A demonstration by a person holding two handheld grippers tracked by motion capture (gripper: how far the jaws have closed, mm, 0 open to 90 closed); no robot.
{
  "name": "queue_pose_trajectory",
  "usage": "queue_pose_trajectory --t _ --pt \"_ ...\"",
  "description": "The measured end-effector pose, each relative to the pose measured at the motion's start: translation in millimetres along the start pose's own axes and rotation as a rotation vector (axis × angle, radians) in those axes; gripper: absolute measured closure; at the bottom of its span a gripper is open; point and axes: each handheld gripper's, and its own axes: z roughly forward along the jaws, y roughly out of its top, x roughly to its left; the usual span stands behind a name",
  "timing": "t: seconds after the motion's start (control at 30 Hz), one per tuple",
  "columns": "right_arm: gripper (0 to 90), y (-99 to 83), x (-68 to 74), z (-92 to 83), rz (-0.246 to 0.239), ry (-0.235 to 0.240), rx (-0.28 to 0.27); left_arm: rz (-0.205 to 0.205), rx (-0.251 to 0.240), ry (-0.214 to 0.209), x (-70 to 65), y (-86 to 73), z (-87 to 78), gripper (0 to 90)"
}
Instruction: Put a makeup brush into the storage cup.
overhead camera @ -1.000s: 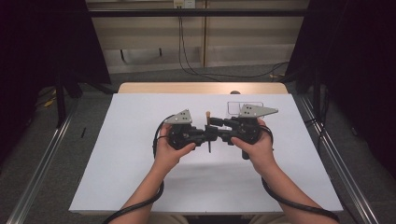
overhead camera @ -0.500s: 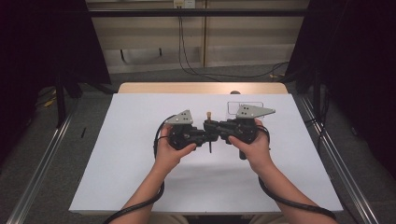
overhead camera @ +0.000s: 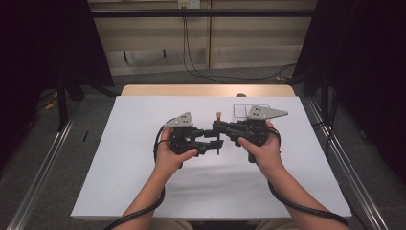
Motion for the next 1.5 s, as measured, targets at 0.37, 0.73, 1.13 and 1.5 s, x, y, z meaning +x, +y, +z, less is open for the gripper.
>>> queue_pose_trajectory --t 0.37,0.73,1.13,1.5 --pt "84.0 -1.5 -2.7 -4.4 0.000 -0.010 -0.001 0.016 -0.030 0.029 1.2 -0.2 -14.1 17.3" --pt "84.0 -2.4 -4.5 -8.5 -0.004 -0.014 -0.001 0.033 -0.034 0.096 5.1 -3.2 -29.7 1.6" --pt "84.0 -2.7 -5.1 -10.9 -0.009 -0.014 -0.007 0.062 -0.062 0.128 6.3 -3.3 -58.6 0.0" --pt "83.9 -1.5 -3.8 -10.1 -0.019 -0.011 -0.003 0.080 -0.066 0.156 7.9 -10.7 -83.3 0.1"
